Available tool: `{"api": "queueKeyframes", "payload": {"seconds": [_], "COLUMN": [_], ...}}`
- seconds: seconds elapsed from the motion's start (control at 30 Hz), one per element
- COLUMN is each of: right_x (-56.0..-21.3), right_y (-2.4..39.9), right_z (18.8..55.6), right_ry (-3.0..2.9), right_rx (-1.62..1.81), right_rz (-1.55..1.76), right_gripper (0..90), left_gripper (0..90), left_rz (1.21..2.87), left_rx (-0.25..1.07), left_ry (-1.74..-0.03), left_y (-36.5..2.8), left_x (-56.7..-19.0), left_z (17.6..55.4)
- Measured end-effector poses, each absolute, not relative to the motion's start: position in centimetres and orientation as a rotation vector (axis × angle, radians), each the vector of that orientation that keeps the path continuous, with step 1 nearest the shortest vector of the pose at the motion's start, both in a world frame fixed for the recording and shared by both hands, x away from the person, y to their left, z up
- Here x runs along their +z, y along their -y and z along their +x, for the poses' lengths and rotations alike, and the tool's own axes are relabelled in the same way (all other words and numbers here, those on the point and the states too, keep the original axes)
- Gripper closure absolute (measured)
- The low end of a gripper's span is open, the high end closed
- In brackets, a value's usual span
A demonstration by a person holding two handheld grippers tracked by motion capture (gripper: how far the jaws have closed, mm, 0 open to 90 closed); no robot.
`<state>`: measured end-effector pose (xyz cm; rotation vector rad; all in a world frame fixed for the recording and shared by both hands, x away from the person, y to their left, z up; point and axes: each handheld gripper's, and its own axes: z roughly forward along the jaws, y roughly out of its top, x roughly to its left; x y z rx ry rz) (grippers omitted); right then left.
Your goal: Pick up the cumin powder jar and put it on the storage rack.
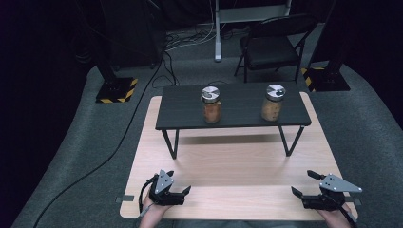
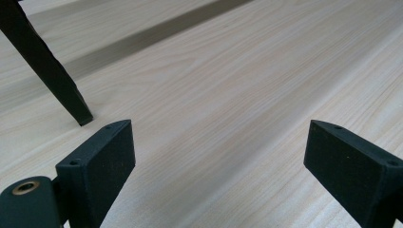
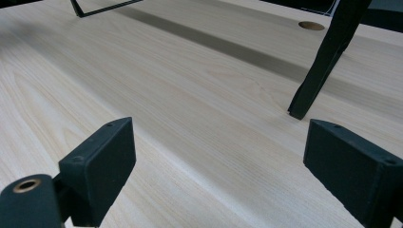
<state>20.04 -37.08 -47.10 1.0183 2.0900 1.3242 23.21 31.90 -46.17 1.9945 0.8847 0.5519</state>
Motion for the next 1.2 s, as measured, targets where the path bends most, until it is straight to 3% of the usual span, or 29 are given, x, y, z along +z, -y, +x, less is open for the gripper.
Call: {"api": "queueKeyframes", "payload": {"seconds": [1.2], "right_x": [-47.10], "right_y": [37.04], "right_z": [20.16], "right_ry": [-2.101], "right_rx": [1.325], "right_rz": [1.014], "right_gripper": [9.0], "left_gripper": [9.3], "left_rz": [1.999], "left_rx": [0.549], "left_ry": [-0.886], "left_y": [-31.86], "left_x": [-46.15], "left_z": [23.27]}}
